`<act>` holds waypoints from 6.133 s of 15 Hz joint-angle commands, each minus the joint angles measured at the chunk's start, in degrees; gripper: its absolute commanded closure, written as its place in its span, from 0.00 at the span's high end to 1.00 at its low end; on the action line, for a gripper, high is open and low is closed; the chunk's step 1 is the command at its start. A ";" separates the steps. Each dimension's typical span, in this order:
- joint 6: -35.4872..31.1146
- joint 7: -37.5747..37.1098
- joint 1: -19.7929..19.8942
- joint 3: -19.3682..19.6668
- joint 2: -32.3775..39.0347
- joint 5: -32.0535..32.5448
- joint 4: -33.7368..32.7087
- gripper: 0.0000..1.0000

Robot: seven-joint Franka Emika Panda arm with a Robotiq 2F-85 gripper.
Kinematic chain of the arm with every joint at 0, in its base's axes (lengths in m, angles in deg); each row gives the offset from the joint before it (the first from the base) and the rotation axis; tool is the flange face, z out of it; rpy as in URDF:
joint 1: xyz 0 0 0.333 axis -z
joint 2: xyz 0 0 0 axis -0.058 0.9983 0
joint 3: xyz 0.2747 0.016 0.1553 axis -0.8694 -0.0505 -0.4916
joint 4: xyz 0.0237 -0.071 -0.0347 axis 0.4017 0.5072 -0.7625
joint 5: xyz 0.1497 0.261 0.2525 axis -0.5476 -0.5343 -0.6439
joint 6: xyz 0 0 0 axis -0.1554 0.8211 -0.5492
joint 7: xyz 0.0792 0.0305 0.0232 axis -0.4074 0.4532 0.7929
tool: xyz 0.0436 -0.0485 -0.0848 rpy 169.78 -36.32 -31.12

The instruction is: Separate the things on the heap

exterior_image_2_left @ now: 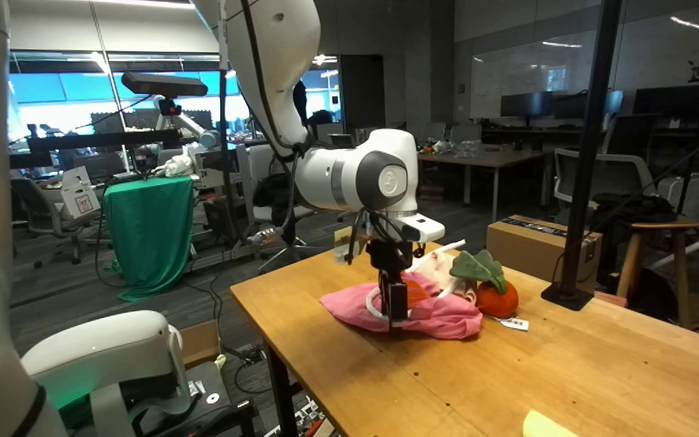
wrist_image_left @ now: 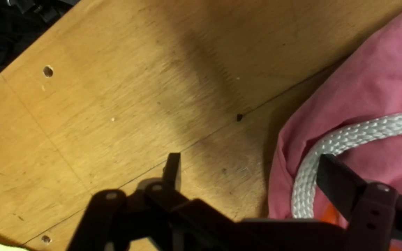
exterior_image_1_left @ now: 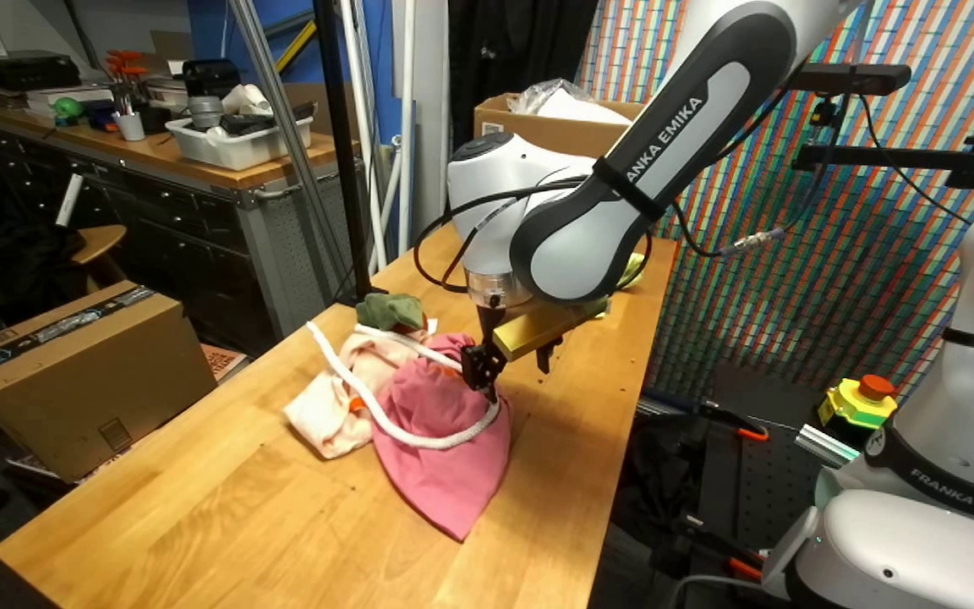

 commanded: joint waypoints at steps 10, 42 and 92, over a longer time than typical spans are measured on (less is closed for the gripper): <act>-0.35 -4.25 -0.28 0.44 1.90 0.79 -3.19 1.00; 0.03 -11.29 -0.56 2.37 -1.07 6.52 -4.23 0.09; 13.49 -40.86 16.89 6.82 -12.58 22.91 -27.83 0.08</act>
